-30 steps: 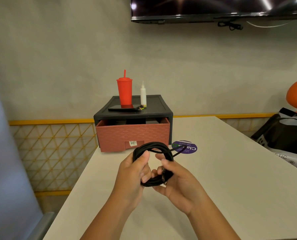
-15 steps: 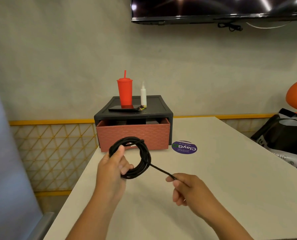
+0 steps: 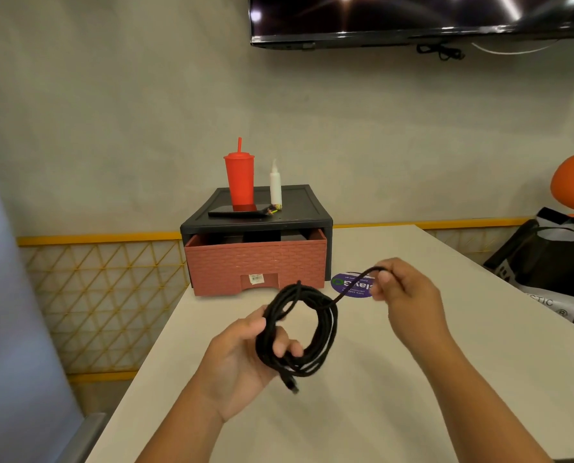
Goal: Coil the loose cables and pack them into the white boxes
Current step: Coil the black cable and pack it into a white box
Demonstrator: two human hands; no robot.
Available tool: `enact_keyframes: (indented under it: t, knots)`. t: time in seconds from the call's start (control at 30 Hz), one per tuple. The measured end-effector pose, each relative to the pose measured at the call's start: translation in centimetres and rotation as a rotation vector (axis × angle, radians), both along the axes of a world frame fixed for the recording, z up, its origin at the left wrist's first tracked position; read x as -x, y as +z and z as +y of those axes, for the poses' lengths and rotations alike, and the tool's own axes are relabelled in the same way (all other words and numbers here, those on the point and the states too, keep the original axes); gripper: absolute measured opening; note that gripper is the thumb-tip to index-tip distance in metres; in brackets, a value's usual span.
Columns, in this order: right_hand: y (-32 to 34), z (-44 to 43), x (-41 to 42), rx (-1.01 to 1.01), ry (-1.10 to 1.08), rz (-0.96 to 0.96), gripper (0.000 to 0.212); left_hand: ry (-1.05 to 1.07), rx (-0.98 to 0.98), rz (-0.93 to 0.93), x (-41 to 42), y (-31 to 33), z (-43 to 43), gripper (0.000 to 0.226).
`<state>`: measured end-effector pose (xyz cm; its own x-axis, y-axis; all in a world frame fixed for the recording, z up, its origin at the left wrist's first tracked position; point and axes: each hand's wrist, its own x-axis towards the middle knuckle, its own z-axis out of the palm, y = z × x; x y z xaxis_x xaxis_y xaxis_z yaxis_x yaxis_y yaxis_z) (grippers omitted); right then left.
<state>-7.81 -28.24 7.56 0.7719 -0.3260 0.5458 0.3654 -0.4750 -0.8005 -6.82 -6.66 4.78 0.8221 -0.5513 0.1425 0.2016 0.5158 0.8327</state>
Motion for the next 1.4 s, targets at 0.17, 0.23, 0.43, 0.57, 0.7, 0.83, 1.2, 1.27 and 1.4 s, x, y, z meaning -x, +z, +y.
enact_keyframes:
  t: [0.17, 0.23, 0.43, 0.57, 0.7, 0.83, 1.2, 1.27, 1.4]
  knots:
    - [3.3, 0.9, 0.4, 0.259, 0.07, -0.104, 0.046, -0.322, -0.251, 0.007, -0.3, 1.0, 0.3, 0.061]
    - [3.8, 1.6, 0.5, 0.416, 0.084, -0.164, 0.032, -0.344, -0.376, -0.025, -0.5, 1.4, 0.1, 0.057]
    - [4.3, 1.9, 0.6, 0.483, 0.05, -0.186, 0.024, -0.113, -0.408, -0.122, 0.4, 2.2, -1.4, 0.021]
    - [2.2, 1.4, -0.2, 0.385, -0.017, -0.037, 0.025, -0.104, -0.123, -0.034, 0.4, 2.5, -1.4, 0.027]
    - [-0.8, 3.0, -0.5, 0.261, 0.091, 0.143, 0.021, -0.015, -0.079, 0.019, 0.8, 2.6, -2.2, 0.024]
    - [-0.1, 3.7, 0.0, -0.219, 0.422, 0.465, 0.03, 0.066, -0.063, 0.044, 0.8, 2.2, -2.3, 0.026]
    - [-1.2, 2.6, 0.0, -0.788, 0.847, 0.643, 0.034, 0.173, -0.121, -0.002, 0.5, 2.6, -2.5, 0.023]
    - [-1.7, 2.4, -0.1, -0.794, 0.902, 0.602, 0.052, 0.189, -0.14, -0.019, 0.4, 2.4, -2.6, 0.023]
    - [-2.2, 2.3, -0.1, -0.684, 0.865, 0.618, 0.051, 0.193, -0.177, -0.048, 0.4, 2.1, -2.7, 0.024]
